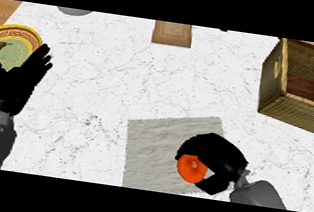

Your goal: Pick the squash from the placemat and place it in the basket

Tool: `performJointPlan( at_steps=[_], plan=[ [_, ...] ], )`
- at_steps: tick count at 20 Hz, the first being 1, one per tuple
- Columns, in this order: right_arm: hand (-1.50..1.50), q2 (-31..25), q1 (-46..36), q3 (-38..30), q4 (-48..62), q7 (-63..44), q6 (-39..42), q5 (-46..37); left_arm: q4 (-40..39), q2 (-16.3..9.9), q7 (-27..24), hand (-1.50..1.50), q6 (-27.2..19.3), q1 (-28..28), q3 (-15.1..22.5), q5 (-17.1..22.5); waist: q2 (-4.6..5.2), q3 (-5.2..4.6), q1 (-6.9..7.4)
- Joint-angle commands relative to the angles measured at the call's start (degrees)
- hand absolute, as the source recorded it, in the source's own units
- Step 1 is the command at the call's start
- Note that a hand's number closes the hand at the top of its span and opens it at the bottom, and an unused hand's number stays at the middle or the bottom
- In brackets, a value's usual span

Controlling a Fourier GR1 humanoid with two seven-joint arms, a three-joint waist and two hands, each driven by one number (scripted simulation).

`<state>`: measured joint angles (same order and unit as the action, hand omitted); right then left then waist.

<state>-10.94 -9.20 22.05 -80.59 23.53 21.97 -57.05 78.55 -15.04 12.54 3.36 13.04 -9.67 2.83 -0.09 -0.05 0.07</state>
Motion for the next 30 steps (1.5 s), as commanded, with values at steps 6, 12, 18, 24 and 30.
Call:
performJointPlan(
  at_steps=[6, 12, 18, 24, 30],
  plan=[
    [1.5, 2.2, 2.7, 3.4, -2.0, -0.9, -0.6, -5.4, -1.5, 0.6, -1.5, 0.0, -0.2, -0.1, -0.6, -1.4, 0.06, 0.05, -0.13],
    [1.5, 10.7, 14.3, 1.8, -14.9, -25.1, -1.7, -6.8, 0.4, -1.3, 0.2, 0.0, 1.2, -1.7, -2.6, 0.9, -0.68, -0.07, -1.96],
    [1.5, 10.9, 27.0, 14.8, -31.8, -42.2, -2.5, -8.1, 3.1, 0.5, 0.2, 0.0, 0.8, -3.6, -1.0, 0.4, -0.25, 0.02, -0.73],
    [1.5, 10.9, 31.2, 22.2, -44.2, -44.1, -12.0, 4.9, 2.4, -0.4, 0.1, 0.0, 2.2, -3.6, -1.4, 1.0, -0.25, 0.08, -0.76],
    [1.5, 10.9, 27.1, 23.1, -52.7, -44.9, -18.8, 3.4, 1.9, 0.3, 2.0, 0.0, -0.5, -0.8, -1.3, -0.1, -0.45, 0.01, -1.91]
  ],
)
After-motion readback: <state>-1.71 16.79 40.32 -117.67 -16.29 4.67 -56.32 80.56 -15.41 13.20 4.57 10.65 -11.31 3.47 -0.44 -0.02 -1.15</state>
